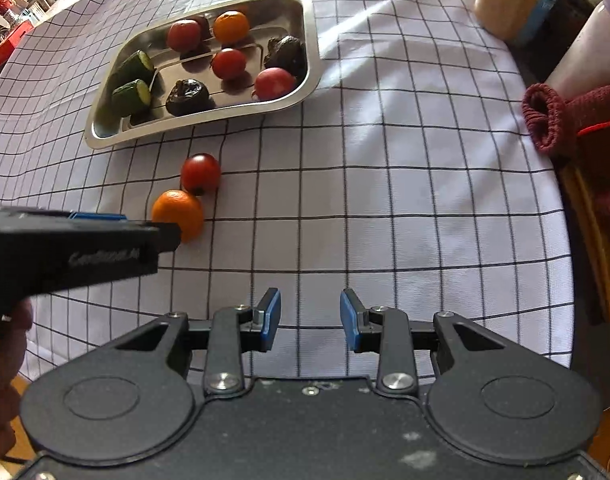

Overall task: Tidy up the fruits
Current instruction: 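Move both grippers back toward the last mandarin and red tomato, then grasp the mandarin orange with the left gripper while the right grasps the red tomato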

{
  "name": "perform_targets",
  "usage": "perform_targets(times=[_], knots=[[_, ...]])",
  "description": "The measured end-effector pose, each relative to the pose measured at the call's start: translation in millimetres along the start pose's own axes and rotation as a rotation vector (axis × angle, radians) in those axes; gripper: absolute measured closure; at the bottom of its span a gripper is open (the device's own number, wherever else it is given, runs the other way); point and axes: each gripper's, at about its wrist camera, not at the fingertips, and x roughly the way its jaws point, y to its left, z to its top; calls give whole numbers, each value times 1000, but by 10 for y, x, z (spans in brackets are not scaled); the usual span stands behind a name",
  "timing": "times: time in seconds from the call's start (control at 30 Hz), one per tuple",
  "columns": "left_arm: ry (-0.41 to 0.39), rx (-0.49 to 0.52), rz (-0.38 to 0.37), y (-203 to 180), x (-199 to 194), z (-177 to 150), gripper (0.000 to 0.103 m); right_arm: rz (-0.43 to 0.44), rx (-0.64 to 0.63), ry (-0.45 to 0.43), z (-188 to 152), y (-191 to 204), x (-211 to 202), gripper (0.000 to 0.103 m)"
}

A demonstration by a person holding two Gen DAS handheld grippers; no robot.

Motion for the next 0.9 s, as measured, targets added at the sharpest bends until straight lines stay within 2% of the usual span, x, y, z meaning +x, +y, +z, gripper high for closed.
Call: perform_targets(times=[0.47,0.9], knots=[[62,-20,68,-50,307,72,51,16,26,15,52,-67,50,68],[88,-61,25,90,359,42,55,15,17,10,116,53,63,68]])
